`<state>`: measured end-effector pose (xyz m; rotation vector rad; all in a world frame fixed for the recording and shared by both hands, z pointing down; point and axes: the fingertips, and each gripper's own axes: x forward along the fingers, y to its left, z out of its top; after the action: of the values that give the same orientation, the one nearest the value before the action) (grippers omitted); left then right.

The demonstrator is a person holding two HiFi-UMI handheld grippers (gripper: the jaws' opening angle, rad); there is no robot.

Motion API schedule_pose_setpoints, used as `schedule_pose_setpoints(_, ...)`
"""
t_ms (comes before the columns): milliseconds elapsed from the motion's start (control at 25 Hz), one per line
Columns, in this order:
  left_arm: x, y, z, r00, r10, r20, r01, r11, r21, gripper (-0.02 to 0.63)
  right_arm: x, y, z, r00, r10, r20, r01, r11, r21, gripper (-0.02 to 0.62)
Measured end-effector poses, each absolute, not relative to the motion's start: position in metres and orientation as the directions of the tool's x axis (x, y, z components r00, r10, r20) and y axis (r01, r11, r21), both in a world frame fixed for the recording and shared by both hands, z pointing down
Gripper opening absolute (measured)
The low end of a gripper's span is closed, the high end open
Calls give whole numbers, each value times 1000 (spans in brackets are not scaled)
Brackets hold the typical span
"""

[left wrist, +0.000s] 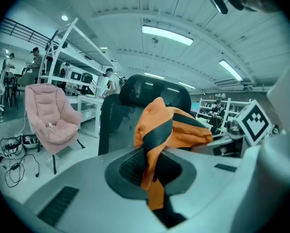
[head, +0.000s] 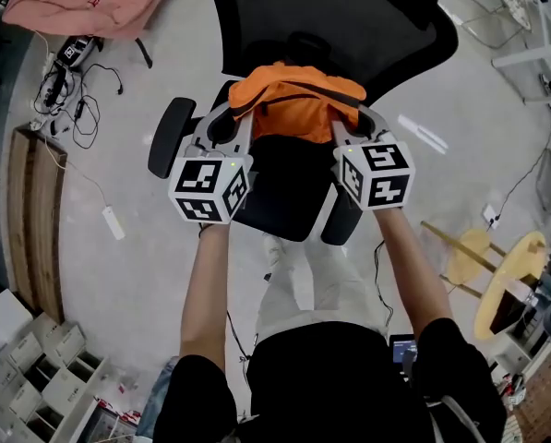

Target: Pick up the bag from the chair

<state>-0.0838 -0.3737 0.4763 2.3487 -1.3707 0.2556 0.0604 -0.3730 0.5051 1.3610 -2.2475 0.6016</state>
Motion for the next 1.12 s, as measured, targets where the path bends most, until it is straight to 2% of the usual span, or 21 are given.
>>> schedule_pose_setpoints(1120,-113,-237,290,487,-859,159,-870,-461,175,23,32,-261,312,-444,-823,354,-891,449,-72,37)
